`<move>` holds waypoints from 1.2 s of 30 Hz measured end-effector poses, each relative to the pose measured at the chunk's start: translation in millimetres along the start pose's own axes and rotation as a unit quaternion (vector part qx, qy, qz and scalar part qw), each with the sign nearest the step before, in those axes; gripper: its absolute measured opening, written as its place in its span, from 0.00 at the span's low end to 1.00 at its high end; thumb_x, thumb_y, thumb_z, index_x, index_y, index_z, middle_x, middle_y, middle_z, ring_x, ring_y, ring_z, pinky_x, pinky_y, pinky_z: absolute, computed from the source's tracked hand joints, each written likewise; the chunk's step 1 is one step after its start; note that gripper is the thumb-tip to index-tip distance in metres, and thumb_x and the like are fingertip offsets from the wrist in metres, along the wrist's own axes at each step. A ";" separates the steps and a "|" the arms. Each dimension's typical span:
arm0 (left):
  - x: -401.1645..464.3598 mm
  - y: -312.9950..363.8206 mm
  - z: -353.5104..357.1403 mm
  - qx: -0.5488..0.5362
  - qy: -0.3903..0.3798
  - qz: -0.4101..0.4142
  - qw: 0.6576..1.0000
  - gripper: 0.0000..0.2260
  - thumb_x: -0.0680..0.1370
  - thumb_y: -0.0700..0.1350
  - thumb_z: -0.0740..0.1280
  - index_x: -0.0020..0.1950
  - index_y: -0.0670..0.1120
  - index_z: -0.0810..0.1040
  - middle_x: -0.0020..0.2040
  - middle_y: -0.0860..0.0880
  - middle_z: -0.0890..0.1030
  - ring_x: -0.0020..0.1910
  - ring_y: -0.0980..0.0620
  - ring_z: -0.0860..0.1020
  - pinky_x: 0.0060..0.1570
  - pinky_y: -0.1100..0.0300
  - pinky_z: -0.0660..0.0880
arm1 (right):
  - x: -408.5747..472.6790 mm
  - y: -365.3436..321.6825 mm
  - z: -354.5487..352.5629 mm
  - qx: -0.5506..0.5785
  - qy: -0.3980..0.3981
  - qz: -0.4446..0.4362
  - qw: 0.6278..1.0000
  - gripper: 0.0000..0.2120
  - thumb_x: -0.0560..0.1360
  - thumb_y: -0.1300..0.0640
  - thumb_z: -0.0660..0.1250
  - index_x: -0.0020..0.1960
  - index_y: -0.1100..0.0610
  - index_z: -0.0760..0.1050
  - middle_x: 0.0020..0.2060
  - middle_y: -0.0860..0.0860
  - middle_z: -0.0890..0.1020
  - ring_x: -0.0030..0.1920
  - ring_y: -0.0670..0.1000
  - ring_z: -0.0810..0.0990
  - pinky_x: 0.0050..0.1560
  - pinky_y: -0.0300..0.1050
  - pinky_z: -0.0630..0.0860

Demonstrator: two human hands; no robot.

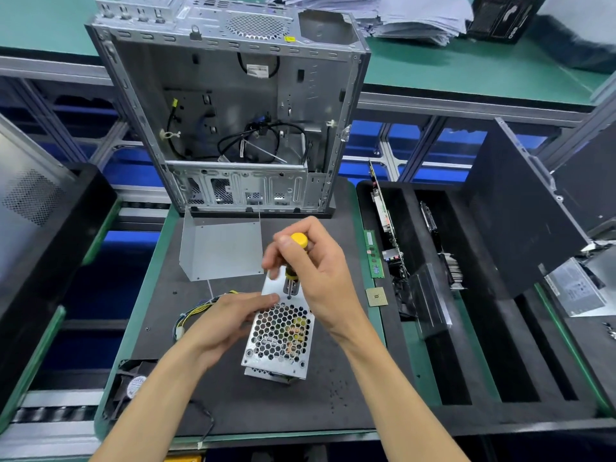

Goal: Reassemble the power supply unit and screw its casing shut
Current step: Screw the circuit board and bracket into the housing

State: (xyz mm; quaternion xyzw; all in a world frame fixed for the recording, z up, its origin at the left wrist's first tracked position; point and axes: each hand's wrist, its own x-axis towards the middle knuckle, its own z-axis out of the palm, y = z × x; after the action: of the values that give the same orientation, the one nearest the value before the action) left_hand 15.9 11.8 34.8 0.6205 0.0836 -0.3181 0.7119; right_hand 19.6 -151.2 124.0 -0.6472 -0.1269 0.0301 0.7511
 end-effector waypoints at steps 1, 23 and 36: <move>0.0 0.1 0.4 -0.002 0.003 0.001 1.000 0.13 0.78 0.49 0.70 0.53 0.40 0.86 0.54 0.39 0.86 0.56 0.40 0.83 0.62 0.47 0.77 | 0.9 0.3 -0.3 0.000 0.011 0.005 1.000 0.06 0.81 0.59 0.62 0.46 0.57 0.71 0.32 0.48 0.77 0.33 0.47 0.74 0.39 0.38 0.72; -1.7 0.8 -0.1 -0.003 0.004 0.003 1.000 0.09 0.79 0.46 0.70 0.44 0.46 0.88 0.47 0.45 0.87 0.46 0.51 0.85 0.45 0.62 0.80 | 7.5 4.1 -1.0 -0.021 0.023 0.057 0.998 0.16 0.78 0.39 0.56 0.44 0.52 0.70 0.34 0.44 0.69 0.37 0.47 0.66 0.42 0.38 0.68; -9.2 -8.4 13.8 0.029 0.089 0.036 0.995 0.15 0.78 0.54 0.71 0.50 0.41 0.84 0.51 0.47 0.87 0.51 0.46 0.84 0.58 0.50 0.76 | -6.6 -6.5 -10.1 0.043 0.074 -0.032 0.996 0.12 0.80 0.48 0.59 0.42 0.54 0.66 0.31 0.46 0.67 0.31 0.49 0.62 0.35 0.47 0.62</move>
State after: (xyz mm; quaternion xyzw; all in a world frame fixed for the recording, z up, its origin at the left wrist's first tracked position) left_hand 0.3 1.8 35.5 0.6694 0.1148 -0.2378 0.6943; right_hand 14.8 -163.4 128.0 -0.6102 -0.0900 -0.0368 0.7863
